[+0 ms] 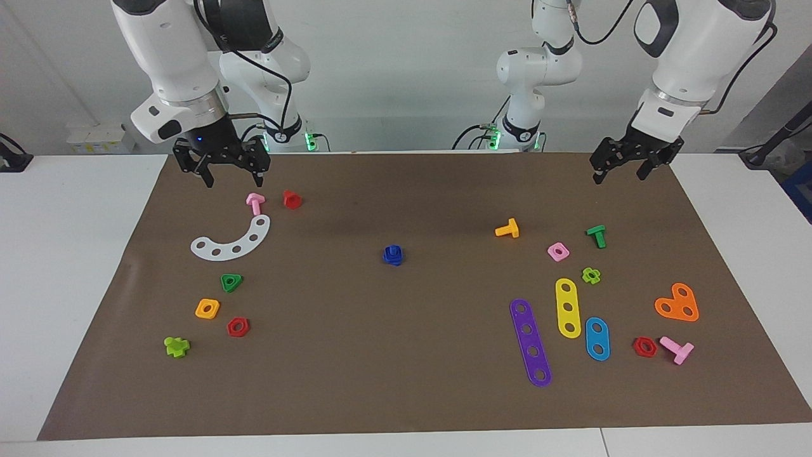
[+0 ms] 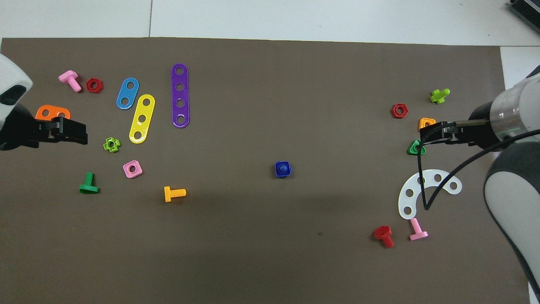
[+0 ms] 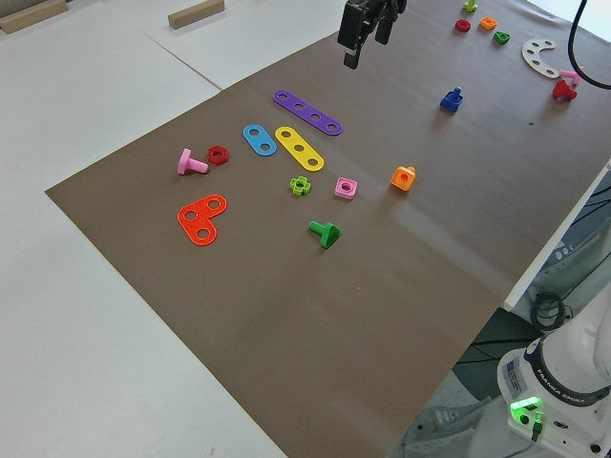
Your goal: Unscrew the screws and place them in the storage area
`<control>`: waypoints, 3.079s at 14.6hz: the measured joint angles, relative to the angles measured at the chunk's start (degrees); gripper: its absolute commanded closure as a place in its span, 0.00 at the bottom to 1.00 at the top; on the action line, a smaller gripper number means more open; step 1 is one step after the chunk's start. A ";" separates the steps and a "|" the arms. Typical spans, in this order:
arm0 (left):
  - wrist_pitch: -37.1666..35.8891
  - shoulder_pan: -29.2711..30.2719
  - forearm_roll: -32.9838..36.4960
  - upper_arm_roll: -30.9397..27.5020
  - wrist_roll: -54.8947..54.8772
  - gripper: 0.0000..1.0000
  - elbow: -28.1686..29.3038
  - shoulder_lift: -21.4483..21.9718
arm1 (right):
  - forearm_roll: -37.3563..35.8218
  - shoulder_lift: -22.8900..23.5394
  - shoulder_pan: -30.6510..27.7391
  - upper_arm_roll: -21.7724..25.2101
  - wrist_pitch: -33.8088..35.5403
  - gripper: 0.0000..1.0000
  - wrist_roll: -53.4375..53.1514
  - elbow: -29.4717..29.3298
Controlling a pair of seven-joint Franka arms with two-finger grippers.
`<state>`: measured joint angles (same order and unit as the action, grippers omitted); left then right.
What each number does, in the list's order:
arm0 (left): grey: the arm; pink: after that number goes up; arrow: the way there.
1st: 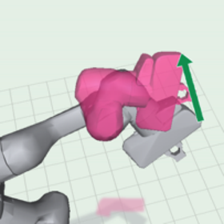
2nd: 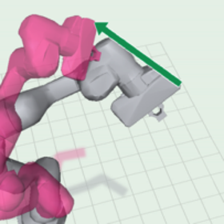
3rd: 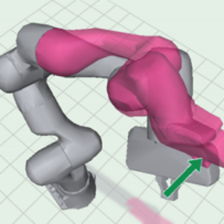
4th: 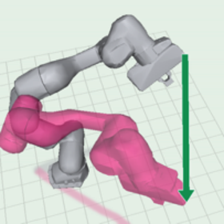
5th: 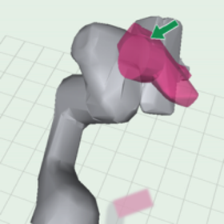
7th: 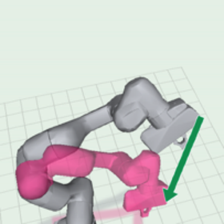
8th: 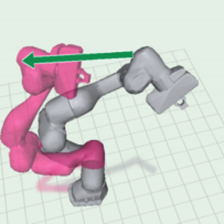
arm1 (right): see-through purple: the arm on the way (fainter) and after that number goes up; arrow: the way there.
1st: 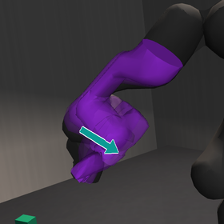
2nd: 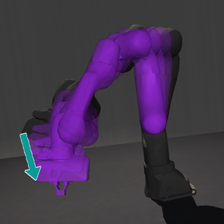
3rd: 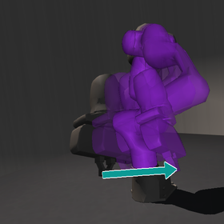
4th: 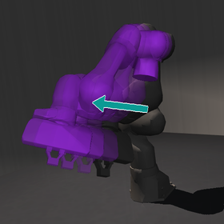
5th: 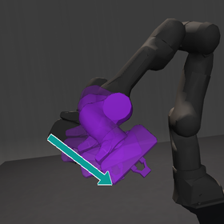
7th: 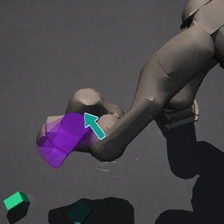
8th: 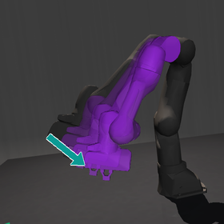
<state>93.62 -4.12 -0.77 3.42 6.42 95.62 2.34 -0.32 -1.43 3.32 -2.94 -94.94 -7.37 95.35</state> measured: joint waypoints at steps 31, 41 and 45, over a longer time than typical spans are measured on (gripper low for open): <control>41.29 -36.14 -0.58 0.15 27.96 0.15 4.72 -28.71 | 0.00 0.00 -0.05 0.09 0.00 0.00 0.00 0.03; 44.18 -36.70 -0.57 0.14 28.06 0.35 6.58 -28.73 | 0.00 0.00 -0.05 0.09 0.00 0.00 0.00 0.03; 44.18 -36.75 -0.56 0.13 28.08 0.42 6.86 -28.73 | 0.00 0.00 -0.05 0.09 0.00 0.00 0.00 0.03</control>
<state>137.80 -40.86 -1.34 3.56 34.50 102.49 -26.39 -0.32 -1.43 3.27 -2.85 -94.94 -7.37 95.38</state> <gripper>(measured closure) 0.352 0.000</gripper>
